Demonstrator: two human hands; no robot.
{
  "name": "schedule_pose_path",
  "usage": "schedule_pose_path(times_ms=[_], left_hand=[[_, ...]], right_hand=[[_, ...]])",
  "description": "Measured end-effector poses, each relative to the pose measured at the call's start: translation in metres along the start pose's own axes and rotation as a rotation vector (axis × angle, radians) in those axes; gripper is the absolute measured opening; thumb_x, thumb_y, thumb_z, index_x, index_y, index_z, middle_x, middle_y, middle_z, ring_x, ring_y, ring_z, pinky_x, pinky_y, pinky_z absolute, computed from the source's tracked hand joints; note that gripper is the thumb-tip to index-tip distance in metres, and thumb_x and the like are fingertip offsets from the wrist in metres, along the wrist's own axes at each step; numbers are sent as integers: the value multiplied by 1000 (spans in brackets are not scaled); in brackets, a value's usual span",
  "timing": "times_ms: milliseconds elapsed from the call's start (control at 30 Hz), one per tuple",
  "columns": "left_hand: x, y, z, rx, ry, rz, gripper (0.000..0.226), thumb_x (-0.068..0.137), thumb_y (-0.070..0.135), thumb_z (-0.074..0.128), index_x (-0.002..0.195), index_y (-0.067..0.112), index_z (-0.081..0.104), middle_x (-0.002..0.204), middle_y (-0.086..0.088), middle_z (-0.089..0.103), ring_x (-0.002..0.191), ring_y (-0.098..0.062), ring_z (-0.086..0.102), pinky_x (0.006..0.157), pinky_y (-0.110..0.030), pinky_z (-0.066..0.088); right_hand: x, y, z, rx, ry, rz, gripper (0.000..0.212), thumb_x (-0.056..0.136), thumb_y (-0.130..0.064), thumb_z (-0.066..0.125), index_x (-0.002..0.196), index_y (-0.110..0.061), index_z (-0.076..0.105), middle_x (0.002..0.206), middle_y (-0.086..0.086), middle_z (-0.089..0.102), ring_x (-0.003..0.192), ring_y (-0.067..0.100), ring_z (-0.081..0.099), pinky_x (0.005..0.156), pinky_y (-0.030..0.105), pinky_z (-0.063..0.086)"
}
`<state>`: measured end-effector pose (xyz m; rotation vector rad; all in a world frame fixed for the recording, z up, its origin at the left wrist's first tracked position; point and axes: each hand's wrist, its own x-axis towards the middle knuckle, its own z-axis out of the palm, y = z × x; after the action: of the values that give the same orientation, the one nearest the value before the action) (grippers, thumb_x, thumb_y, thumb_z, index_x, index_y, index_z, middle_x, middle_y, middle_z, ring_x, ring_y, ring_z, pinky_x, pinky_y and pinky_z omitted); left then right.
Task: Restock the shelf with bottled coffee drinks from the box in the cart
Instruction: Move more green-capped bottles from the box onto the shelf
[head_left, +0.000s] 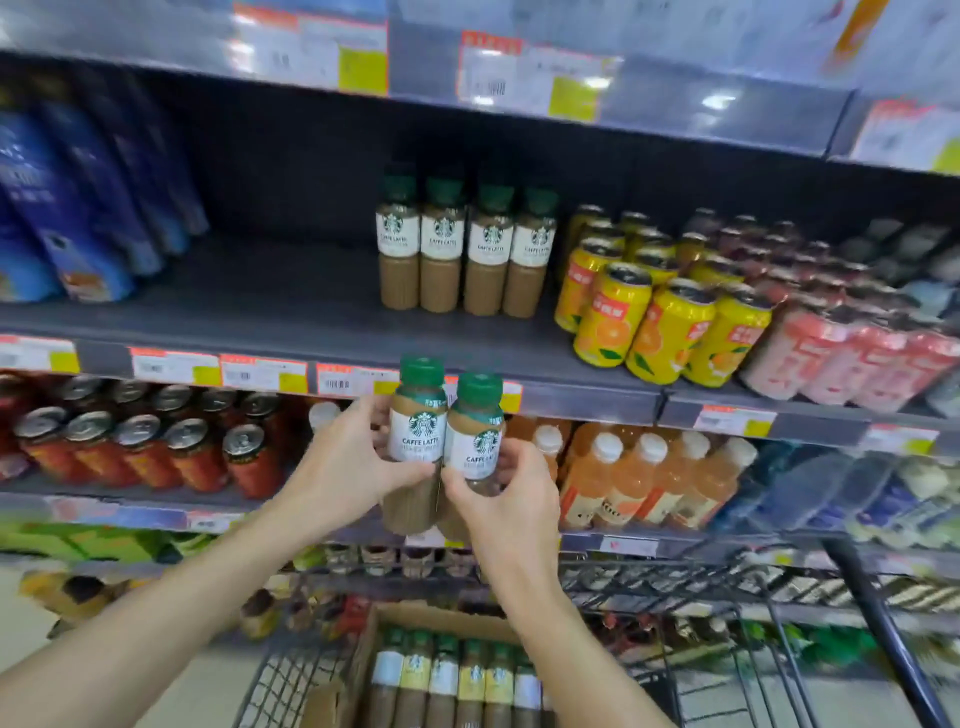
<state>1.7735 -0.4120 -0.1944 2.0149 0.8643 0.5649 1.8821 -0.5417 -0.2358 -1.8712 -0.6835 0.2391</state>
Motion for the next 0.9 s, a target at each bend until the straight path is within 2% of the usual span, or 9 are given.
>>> schedule_pose_path(times_ms=[133,233,367,433,500,667,800,900], left_hand=[[17,45,-31,-15,75,82,64,59,24,91,111,26,52,100,19,64,87,6,64,79,-24,55],[31,74,-49,-29,140,139,64,60,22,91,110,26,53,97,20,63,82,9,63,75,-20,55],[59,92,-65,-124,154,170,64,59,14,91,111,25,55,104,9,68,91,-6,68,86,-36,56],[75,96,-67,-163,155,186,64,60,11,90,113,24,55,107,6,68,95,-9,68,89,-38,55],[88,98,-65,-195,158,211,64,62,7,88,113,23,53,108,6,67,97,-9,68,89,-36,55],[109,93,-50,-231,135,253,57,69,3,83,103,35,49,103,17,64,94,1,66,84,-22,54],[124,77,-41,-215,99,216,59,69,10,83,116,25,50,106,12,66,97,-4,67,88,-32,55],[134,67,-37,-170,85,179,59,66,18,83,114,27,51,107,9,68,98,-8,66,88,-39,55]], right_hand=[[26,-47,-14,53,52,-86,42,71,-45,78,104,-34,55,101,-16,60,95,2,57,84,33,52],[47,-78,-23,78,71,-151,41,72,-44,78,103,-33,54,100,-16,59,93,1,58,83,32,53],[74,-108,-30,73,87,-229,42,73,-44,78,106,-31,54,101,-15,58,93,1,57,81,30,54],[89,-117,-31,83,97,-268,41,75,-39,78,106,-29,54,102,-14,58,94,0,57,82,26,53],[103,-121,-30,76,116,-291,40,74,-35,79,105,-28,54,102,-12,57,94,1,57,82,25,52],[128,-111,-23,38,142,-285,43,75,-31,81,109,-26,54,105,-11,56,95,2,56,81,22,50],[138,-97,-14,-5,146,-280,44,76,-32,81,111,-25,54,106,-11,56,96,3,56,84,28,53],[143,-87,-8,-6,135,-260,45,77,-32,81,112,-26,53,107,-11,56,99,3,56,86,30,53]])
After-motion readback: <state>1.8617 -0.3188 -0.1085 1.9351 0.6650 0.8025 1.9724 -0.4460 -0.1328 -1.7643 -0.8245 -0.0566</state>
